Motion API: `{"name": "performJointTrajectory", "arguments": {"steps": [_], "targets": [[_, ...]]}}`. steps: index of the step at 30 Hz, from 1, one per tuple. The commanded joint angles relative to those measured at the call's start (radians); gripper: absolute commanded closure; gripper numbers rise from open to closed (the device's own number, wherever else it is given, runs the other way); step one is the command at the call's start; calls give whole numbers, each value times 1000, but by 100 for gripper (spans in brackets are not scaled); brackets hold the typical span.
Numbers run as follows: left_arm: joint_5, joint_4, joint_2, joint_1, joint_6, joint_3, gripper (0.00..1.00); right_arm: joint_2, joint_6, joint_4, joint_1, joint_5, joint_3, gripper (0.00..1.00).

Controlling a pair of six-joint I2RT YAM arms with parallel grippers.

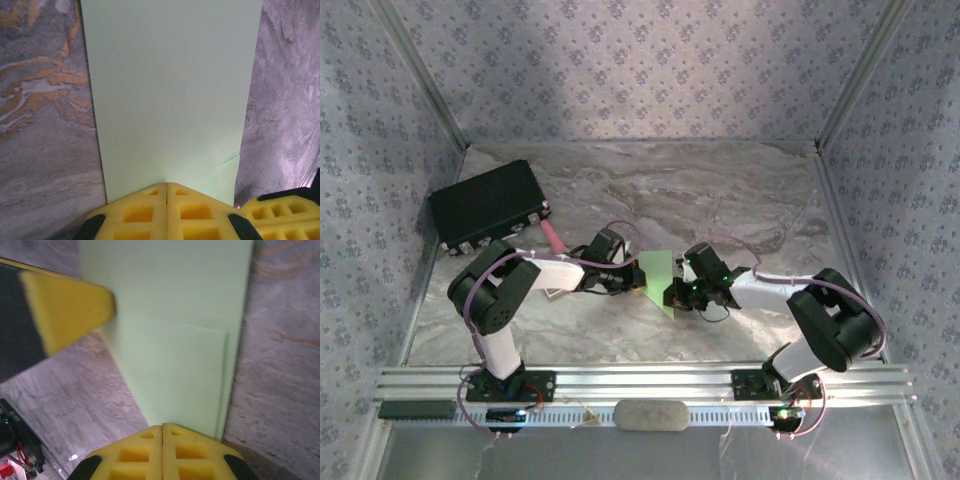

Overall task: Fold a paper plane with a square sheet of paper (pick it up from the middle)
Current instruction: Third fold the triangle at the center of the table.

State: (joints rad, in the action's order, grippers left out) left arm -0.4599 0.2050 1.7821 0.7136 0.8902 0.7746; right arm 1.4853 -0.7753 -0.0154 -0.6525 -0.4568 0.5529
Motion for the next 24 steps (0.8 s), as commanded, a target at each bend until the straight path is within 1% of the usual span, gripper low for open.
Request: {"name": "performJointTrajectory", "arguments": {"steps": [1,5,7,8,12,18,24], "targets": [[64,-82,15,7,7,13,99,-3,-31,15,-3,32,-48,95],[90,-86,-48,8,45,42,96,-13,-37,14,-2,36,-88,98],[108,-98,-77,16,49,56,91,-14,-38,15,-1,37,-86,98],[116,-106,-94,22,47,60,90,-13,-38,17,-1,35,-82,98],[130,-103,-128,50,65,38,90,-15,-35,19,-4,40,-77,99],[100,-9,-69,81,111,-3,93,-22,-42,17,-3,49,-85,100],[138,-12,-23,70,97,-20,95,-24,-40,24,-1,58,-92,100]]}}
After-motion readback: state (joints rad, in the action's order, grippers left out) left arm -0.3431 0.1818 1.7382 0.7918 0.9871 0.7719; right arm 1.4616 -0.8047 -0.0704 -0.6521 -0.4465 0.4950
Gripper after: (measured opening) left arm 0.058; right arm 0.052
